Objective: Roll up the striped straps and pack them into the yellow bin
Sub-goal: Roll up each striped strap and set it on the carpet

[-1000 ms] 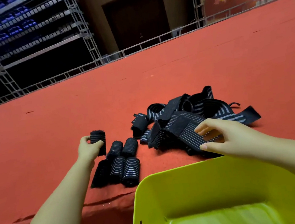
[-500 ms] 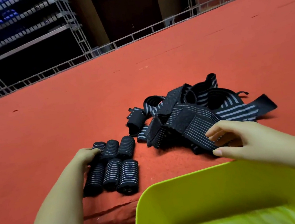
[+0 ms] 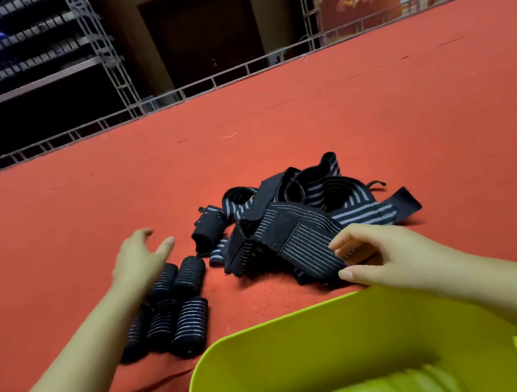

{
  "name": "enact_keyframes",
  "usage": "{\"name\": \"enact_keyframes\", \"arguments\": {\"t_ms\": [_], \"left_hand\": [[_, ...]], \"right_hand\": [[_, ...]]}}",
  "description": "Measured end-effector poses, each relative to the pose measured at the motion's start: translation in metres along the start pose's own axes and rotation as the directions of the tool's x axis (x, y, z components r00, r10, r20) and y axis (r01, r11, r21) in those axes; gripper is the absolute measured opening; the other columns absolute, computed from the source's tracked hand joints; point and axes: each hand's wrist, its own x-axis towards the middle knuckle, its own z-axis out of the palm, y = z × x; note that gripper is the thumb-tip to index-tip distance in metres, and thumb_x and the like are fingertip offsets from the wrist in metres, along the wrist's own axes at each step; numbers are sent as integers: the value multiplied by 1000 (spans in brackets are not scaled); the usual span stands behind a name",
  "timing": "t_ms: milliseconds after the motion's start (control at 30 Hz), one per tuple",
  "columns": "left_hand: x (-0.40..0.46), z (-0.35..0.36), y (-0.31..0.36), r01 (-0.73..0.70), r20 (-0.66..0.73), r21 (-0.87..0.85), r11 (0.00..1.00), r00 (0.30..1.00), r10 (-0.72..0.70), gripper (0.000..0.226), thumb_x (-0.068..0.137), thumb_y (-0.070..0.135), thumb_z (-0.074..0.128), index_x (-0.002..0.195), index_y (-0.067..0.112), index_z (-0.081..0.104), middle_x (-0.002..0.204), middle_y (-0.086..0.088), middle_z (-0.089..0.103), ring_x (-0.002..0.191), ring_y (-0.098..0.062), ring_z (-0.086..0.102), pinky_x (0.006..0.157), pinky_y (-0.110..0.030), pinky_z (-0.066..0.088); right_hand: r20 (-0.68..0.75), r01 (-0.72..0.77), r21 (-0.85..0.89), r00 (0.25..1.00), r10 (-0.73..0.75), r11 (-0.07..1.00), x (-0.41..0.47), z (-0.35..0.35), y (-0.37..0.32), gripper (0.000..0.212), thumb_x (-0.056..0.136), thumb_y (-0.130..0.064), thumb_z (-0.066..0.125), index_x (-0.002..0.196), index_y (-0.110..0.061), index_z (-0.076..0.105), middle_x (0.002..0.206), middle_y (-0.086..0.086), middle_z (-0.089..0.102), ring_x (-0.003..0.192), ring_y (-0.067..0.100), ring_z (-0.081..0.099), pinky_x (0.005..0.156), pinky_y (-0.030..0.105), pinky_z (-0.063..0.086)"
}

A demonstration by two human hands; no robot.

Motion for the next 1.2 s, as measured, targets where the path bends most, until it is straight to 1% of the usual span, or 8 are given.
{"name": "enact_keyframes", "arguments": {"t_ms": [133, 267, 367, 533, 667, 900, 1067, 1200], "left_hand": [[-53, 9, 103, -330, 188, -130, 935, 918, 350, 52, 84, 34, 72, 129, 15, 55, 130, -3, 58, 122, -20, 54, 103, -35, 41], [-66, 41, 149, -408, 378, -16, 913, 842, 384, 62, 83, 37, 73, 136, 16, 49, 140, -3, 51, 128, -20, 48, 107, -34, 38], [-64, 62, 165, -340, 465, 68, 938, 842, 272, 71, 82, 35, 74, 142, 14, 41, 144, -9, 46, 129, -25, 47, 105, -34, 39], [-50, 78, 157, -34, 384, 52, 998, 923, 12, 69, 81, 33, 76, 134, 4, 44, 134, -13, 54, 121, -30, 53, 99, -37, 44], [-51, 84, 150, 69, 355, -122, 990, 935, -22, 51, 77, 21, 81, 119, 7, 57, 121, -11, 61, 110, -28, 58, 92, -34, 47], [-51, 82, 144, 12, 302, -166, 986, 952, 39, 24, 80, 9, 74, 68, 16, 54, 72, -2, 60, 67, -23, 56, 68, -34, 50], [-56, 84, 139, 70, 394, -146, 987, 919, -7, 30, 80, 26, 76, 90, 13, 51, 85, -2, 58, 75, -19, 54, 67, -31, 46], [-68, 82, 150, -274, 269, 126, 953, 935, 233, 25, 86, 27, 68, 102, 12, 56, 108, -6, 56, 101, -26, 57, 81, -33, 44]], "right_hand": [[-39, -3, 56, 999, 5, 998, -14, -13, 2, 30, 81, -23, 74, 96, -41, 56, 103, -14, 64, 92, -2, 64, 86, 23, 53], [-82, 10, 90, 997, -3, 996, -30, -27, 9, 30, 81, -20, 75, 94, -40, 56, 102, -12, 65, 84, -7, 63, 75, 11, 48], [-118, -7, 132, 993, 23, 991, -41, -36, 19, 29, 81, -18, 74, 93, -37, 56, 101, -10, 66, 90, -1, 63, 82, 19, 51], [-135, -50, 171, 988, 74, 984, -50, -44, 38, 27, 81, -18, 74, 96, -34, 58, 100, -10, 66, 92, 5, 65, 85, 24, 51], [-136, -65, 184, 986, 91, 981, -49, -44, 50, 27, 81, -22, 74, 95, -37, 58, 99, -11, 66, 92, 4, 65, 86, 26, 52], [-108, -90, 229, 987, 118, 969, -38, -31, 51, 24, 81, -20, 74, 93, -35, 59, 99, -10, 66, 90, 7, 64, 82, 23, 51], [-152, -187, 122, 967, 205, 975, -14, -39, 63, 21, 83, -19, 72, 100, -25, 62, 101, -3, 65, 87, 14, 62, 71, 26, 51], [-134, -317, -60, 942, 307, 946, 23, -52, 75, 32, 88, -16, 67, 118, -18, 58, 118, 5, 61, 96, 19, 58, 79, 28, 47]]}}
